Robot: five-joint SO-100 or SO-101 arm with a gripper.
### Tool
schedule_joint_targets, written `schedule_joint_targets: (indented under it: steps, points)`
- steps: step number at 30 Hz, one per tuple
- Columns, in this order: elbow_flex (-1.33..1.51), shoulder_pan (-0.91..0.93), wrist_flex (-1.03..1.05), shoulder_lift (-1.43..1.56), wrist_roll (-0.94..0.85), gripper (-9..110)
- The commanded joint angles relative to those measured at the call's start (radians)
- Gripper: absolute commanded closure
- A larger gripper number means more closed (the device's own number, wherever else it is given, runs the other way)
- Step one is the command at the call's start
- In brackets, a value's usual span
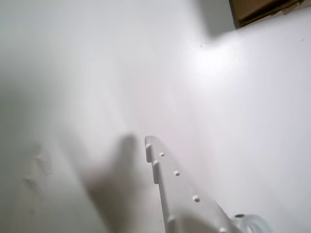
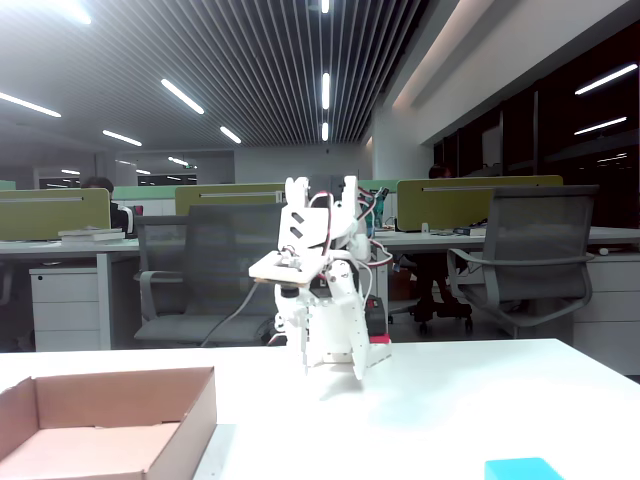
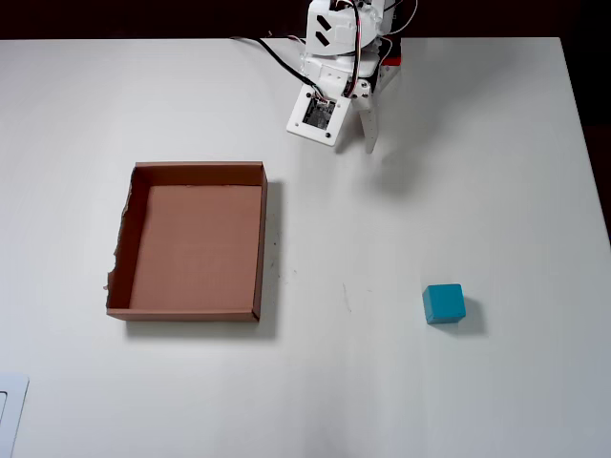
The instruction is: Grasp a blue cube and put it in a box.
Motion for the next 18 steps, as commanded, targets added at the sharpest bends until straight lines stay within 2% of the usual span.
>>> schedule_joint_targets:
  steps: [1, 15, 18]
  points:
    - [-0.006, -0.003, -0.003, 0.003, 0.002, 76]
    - [-0.014, -0.054, -0.021, 0.002, 0.041, 79]
    - [-0.115, -0.087, -0.061, -0.097, 0.041, 79]
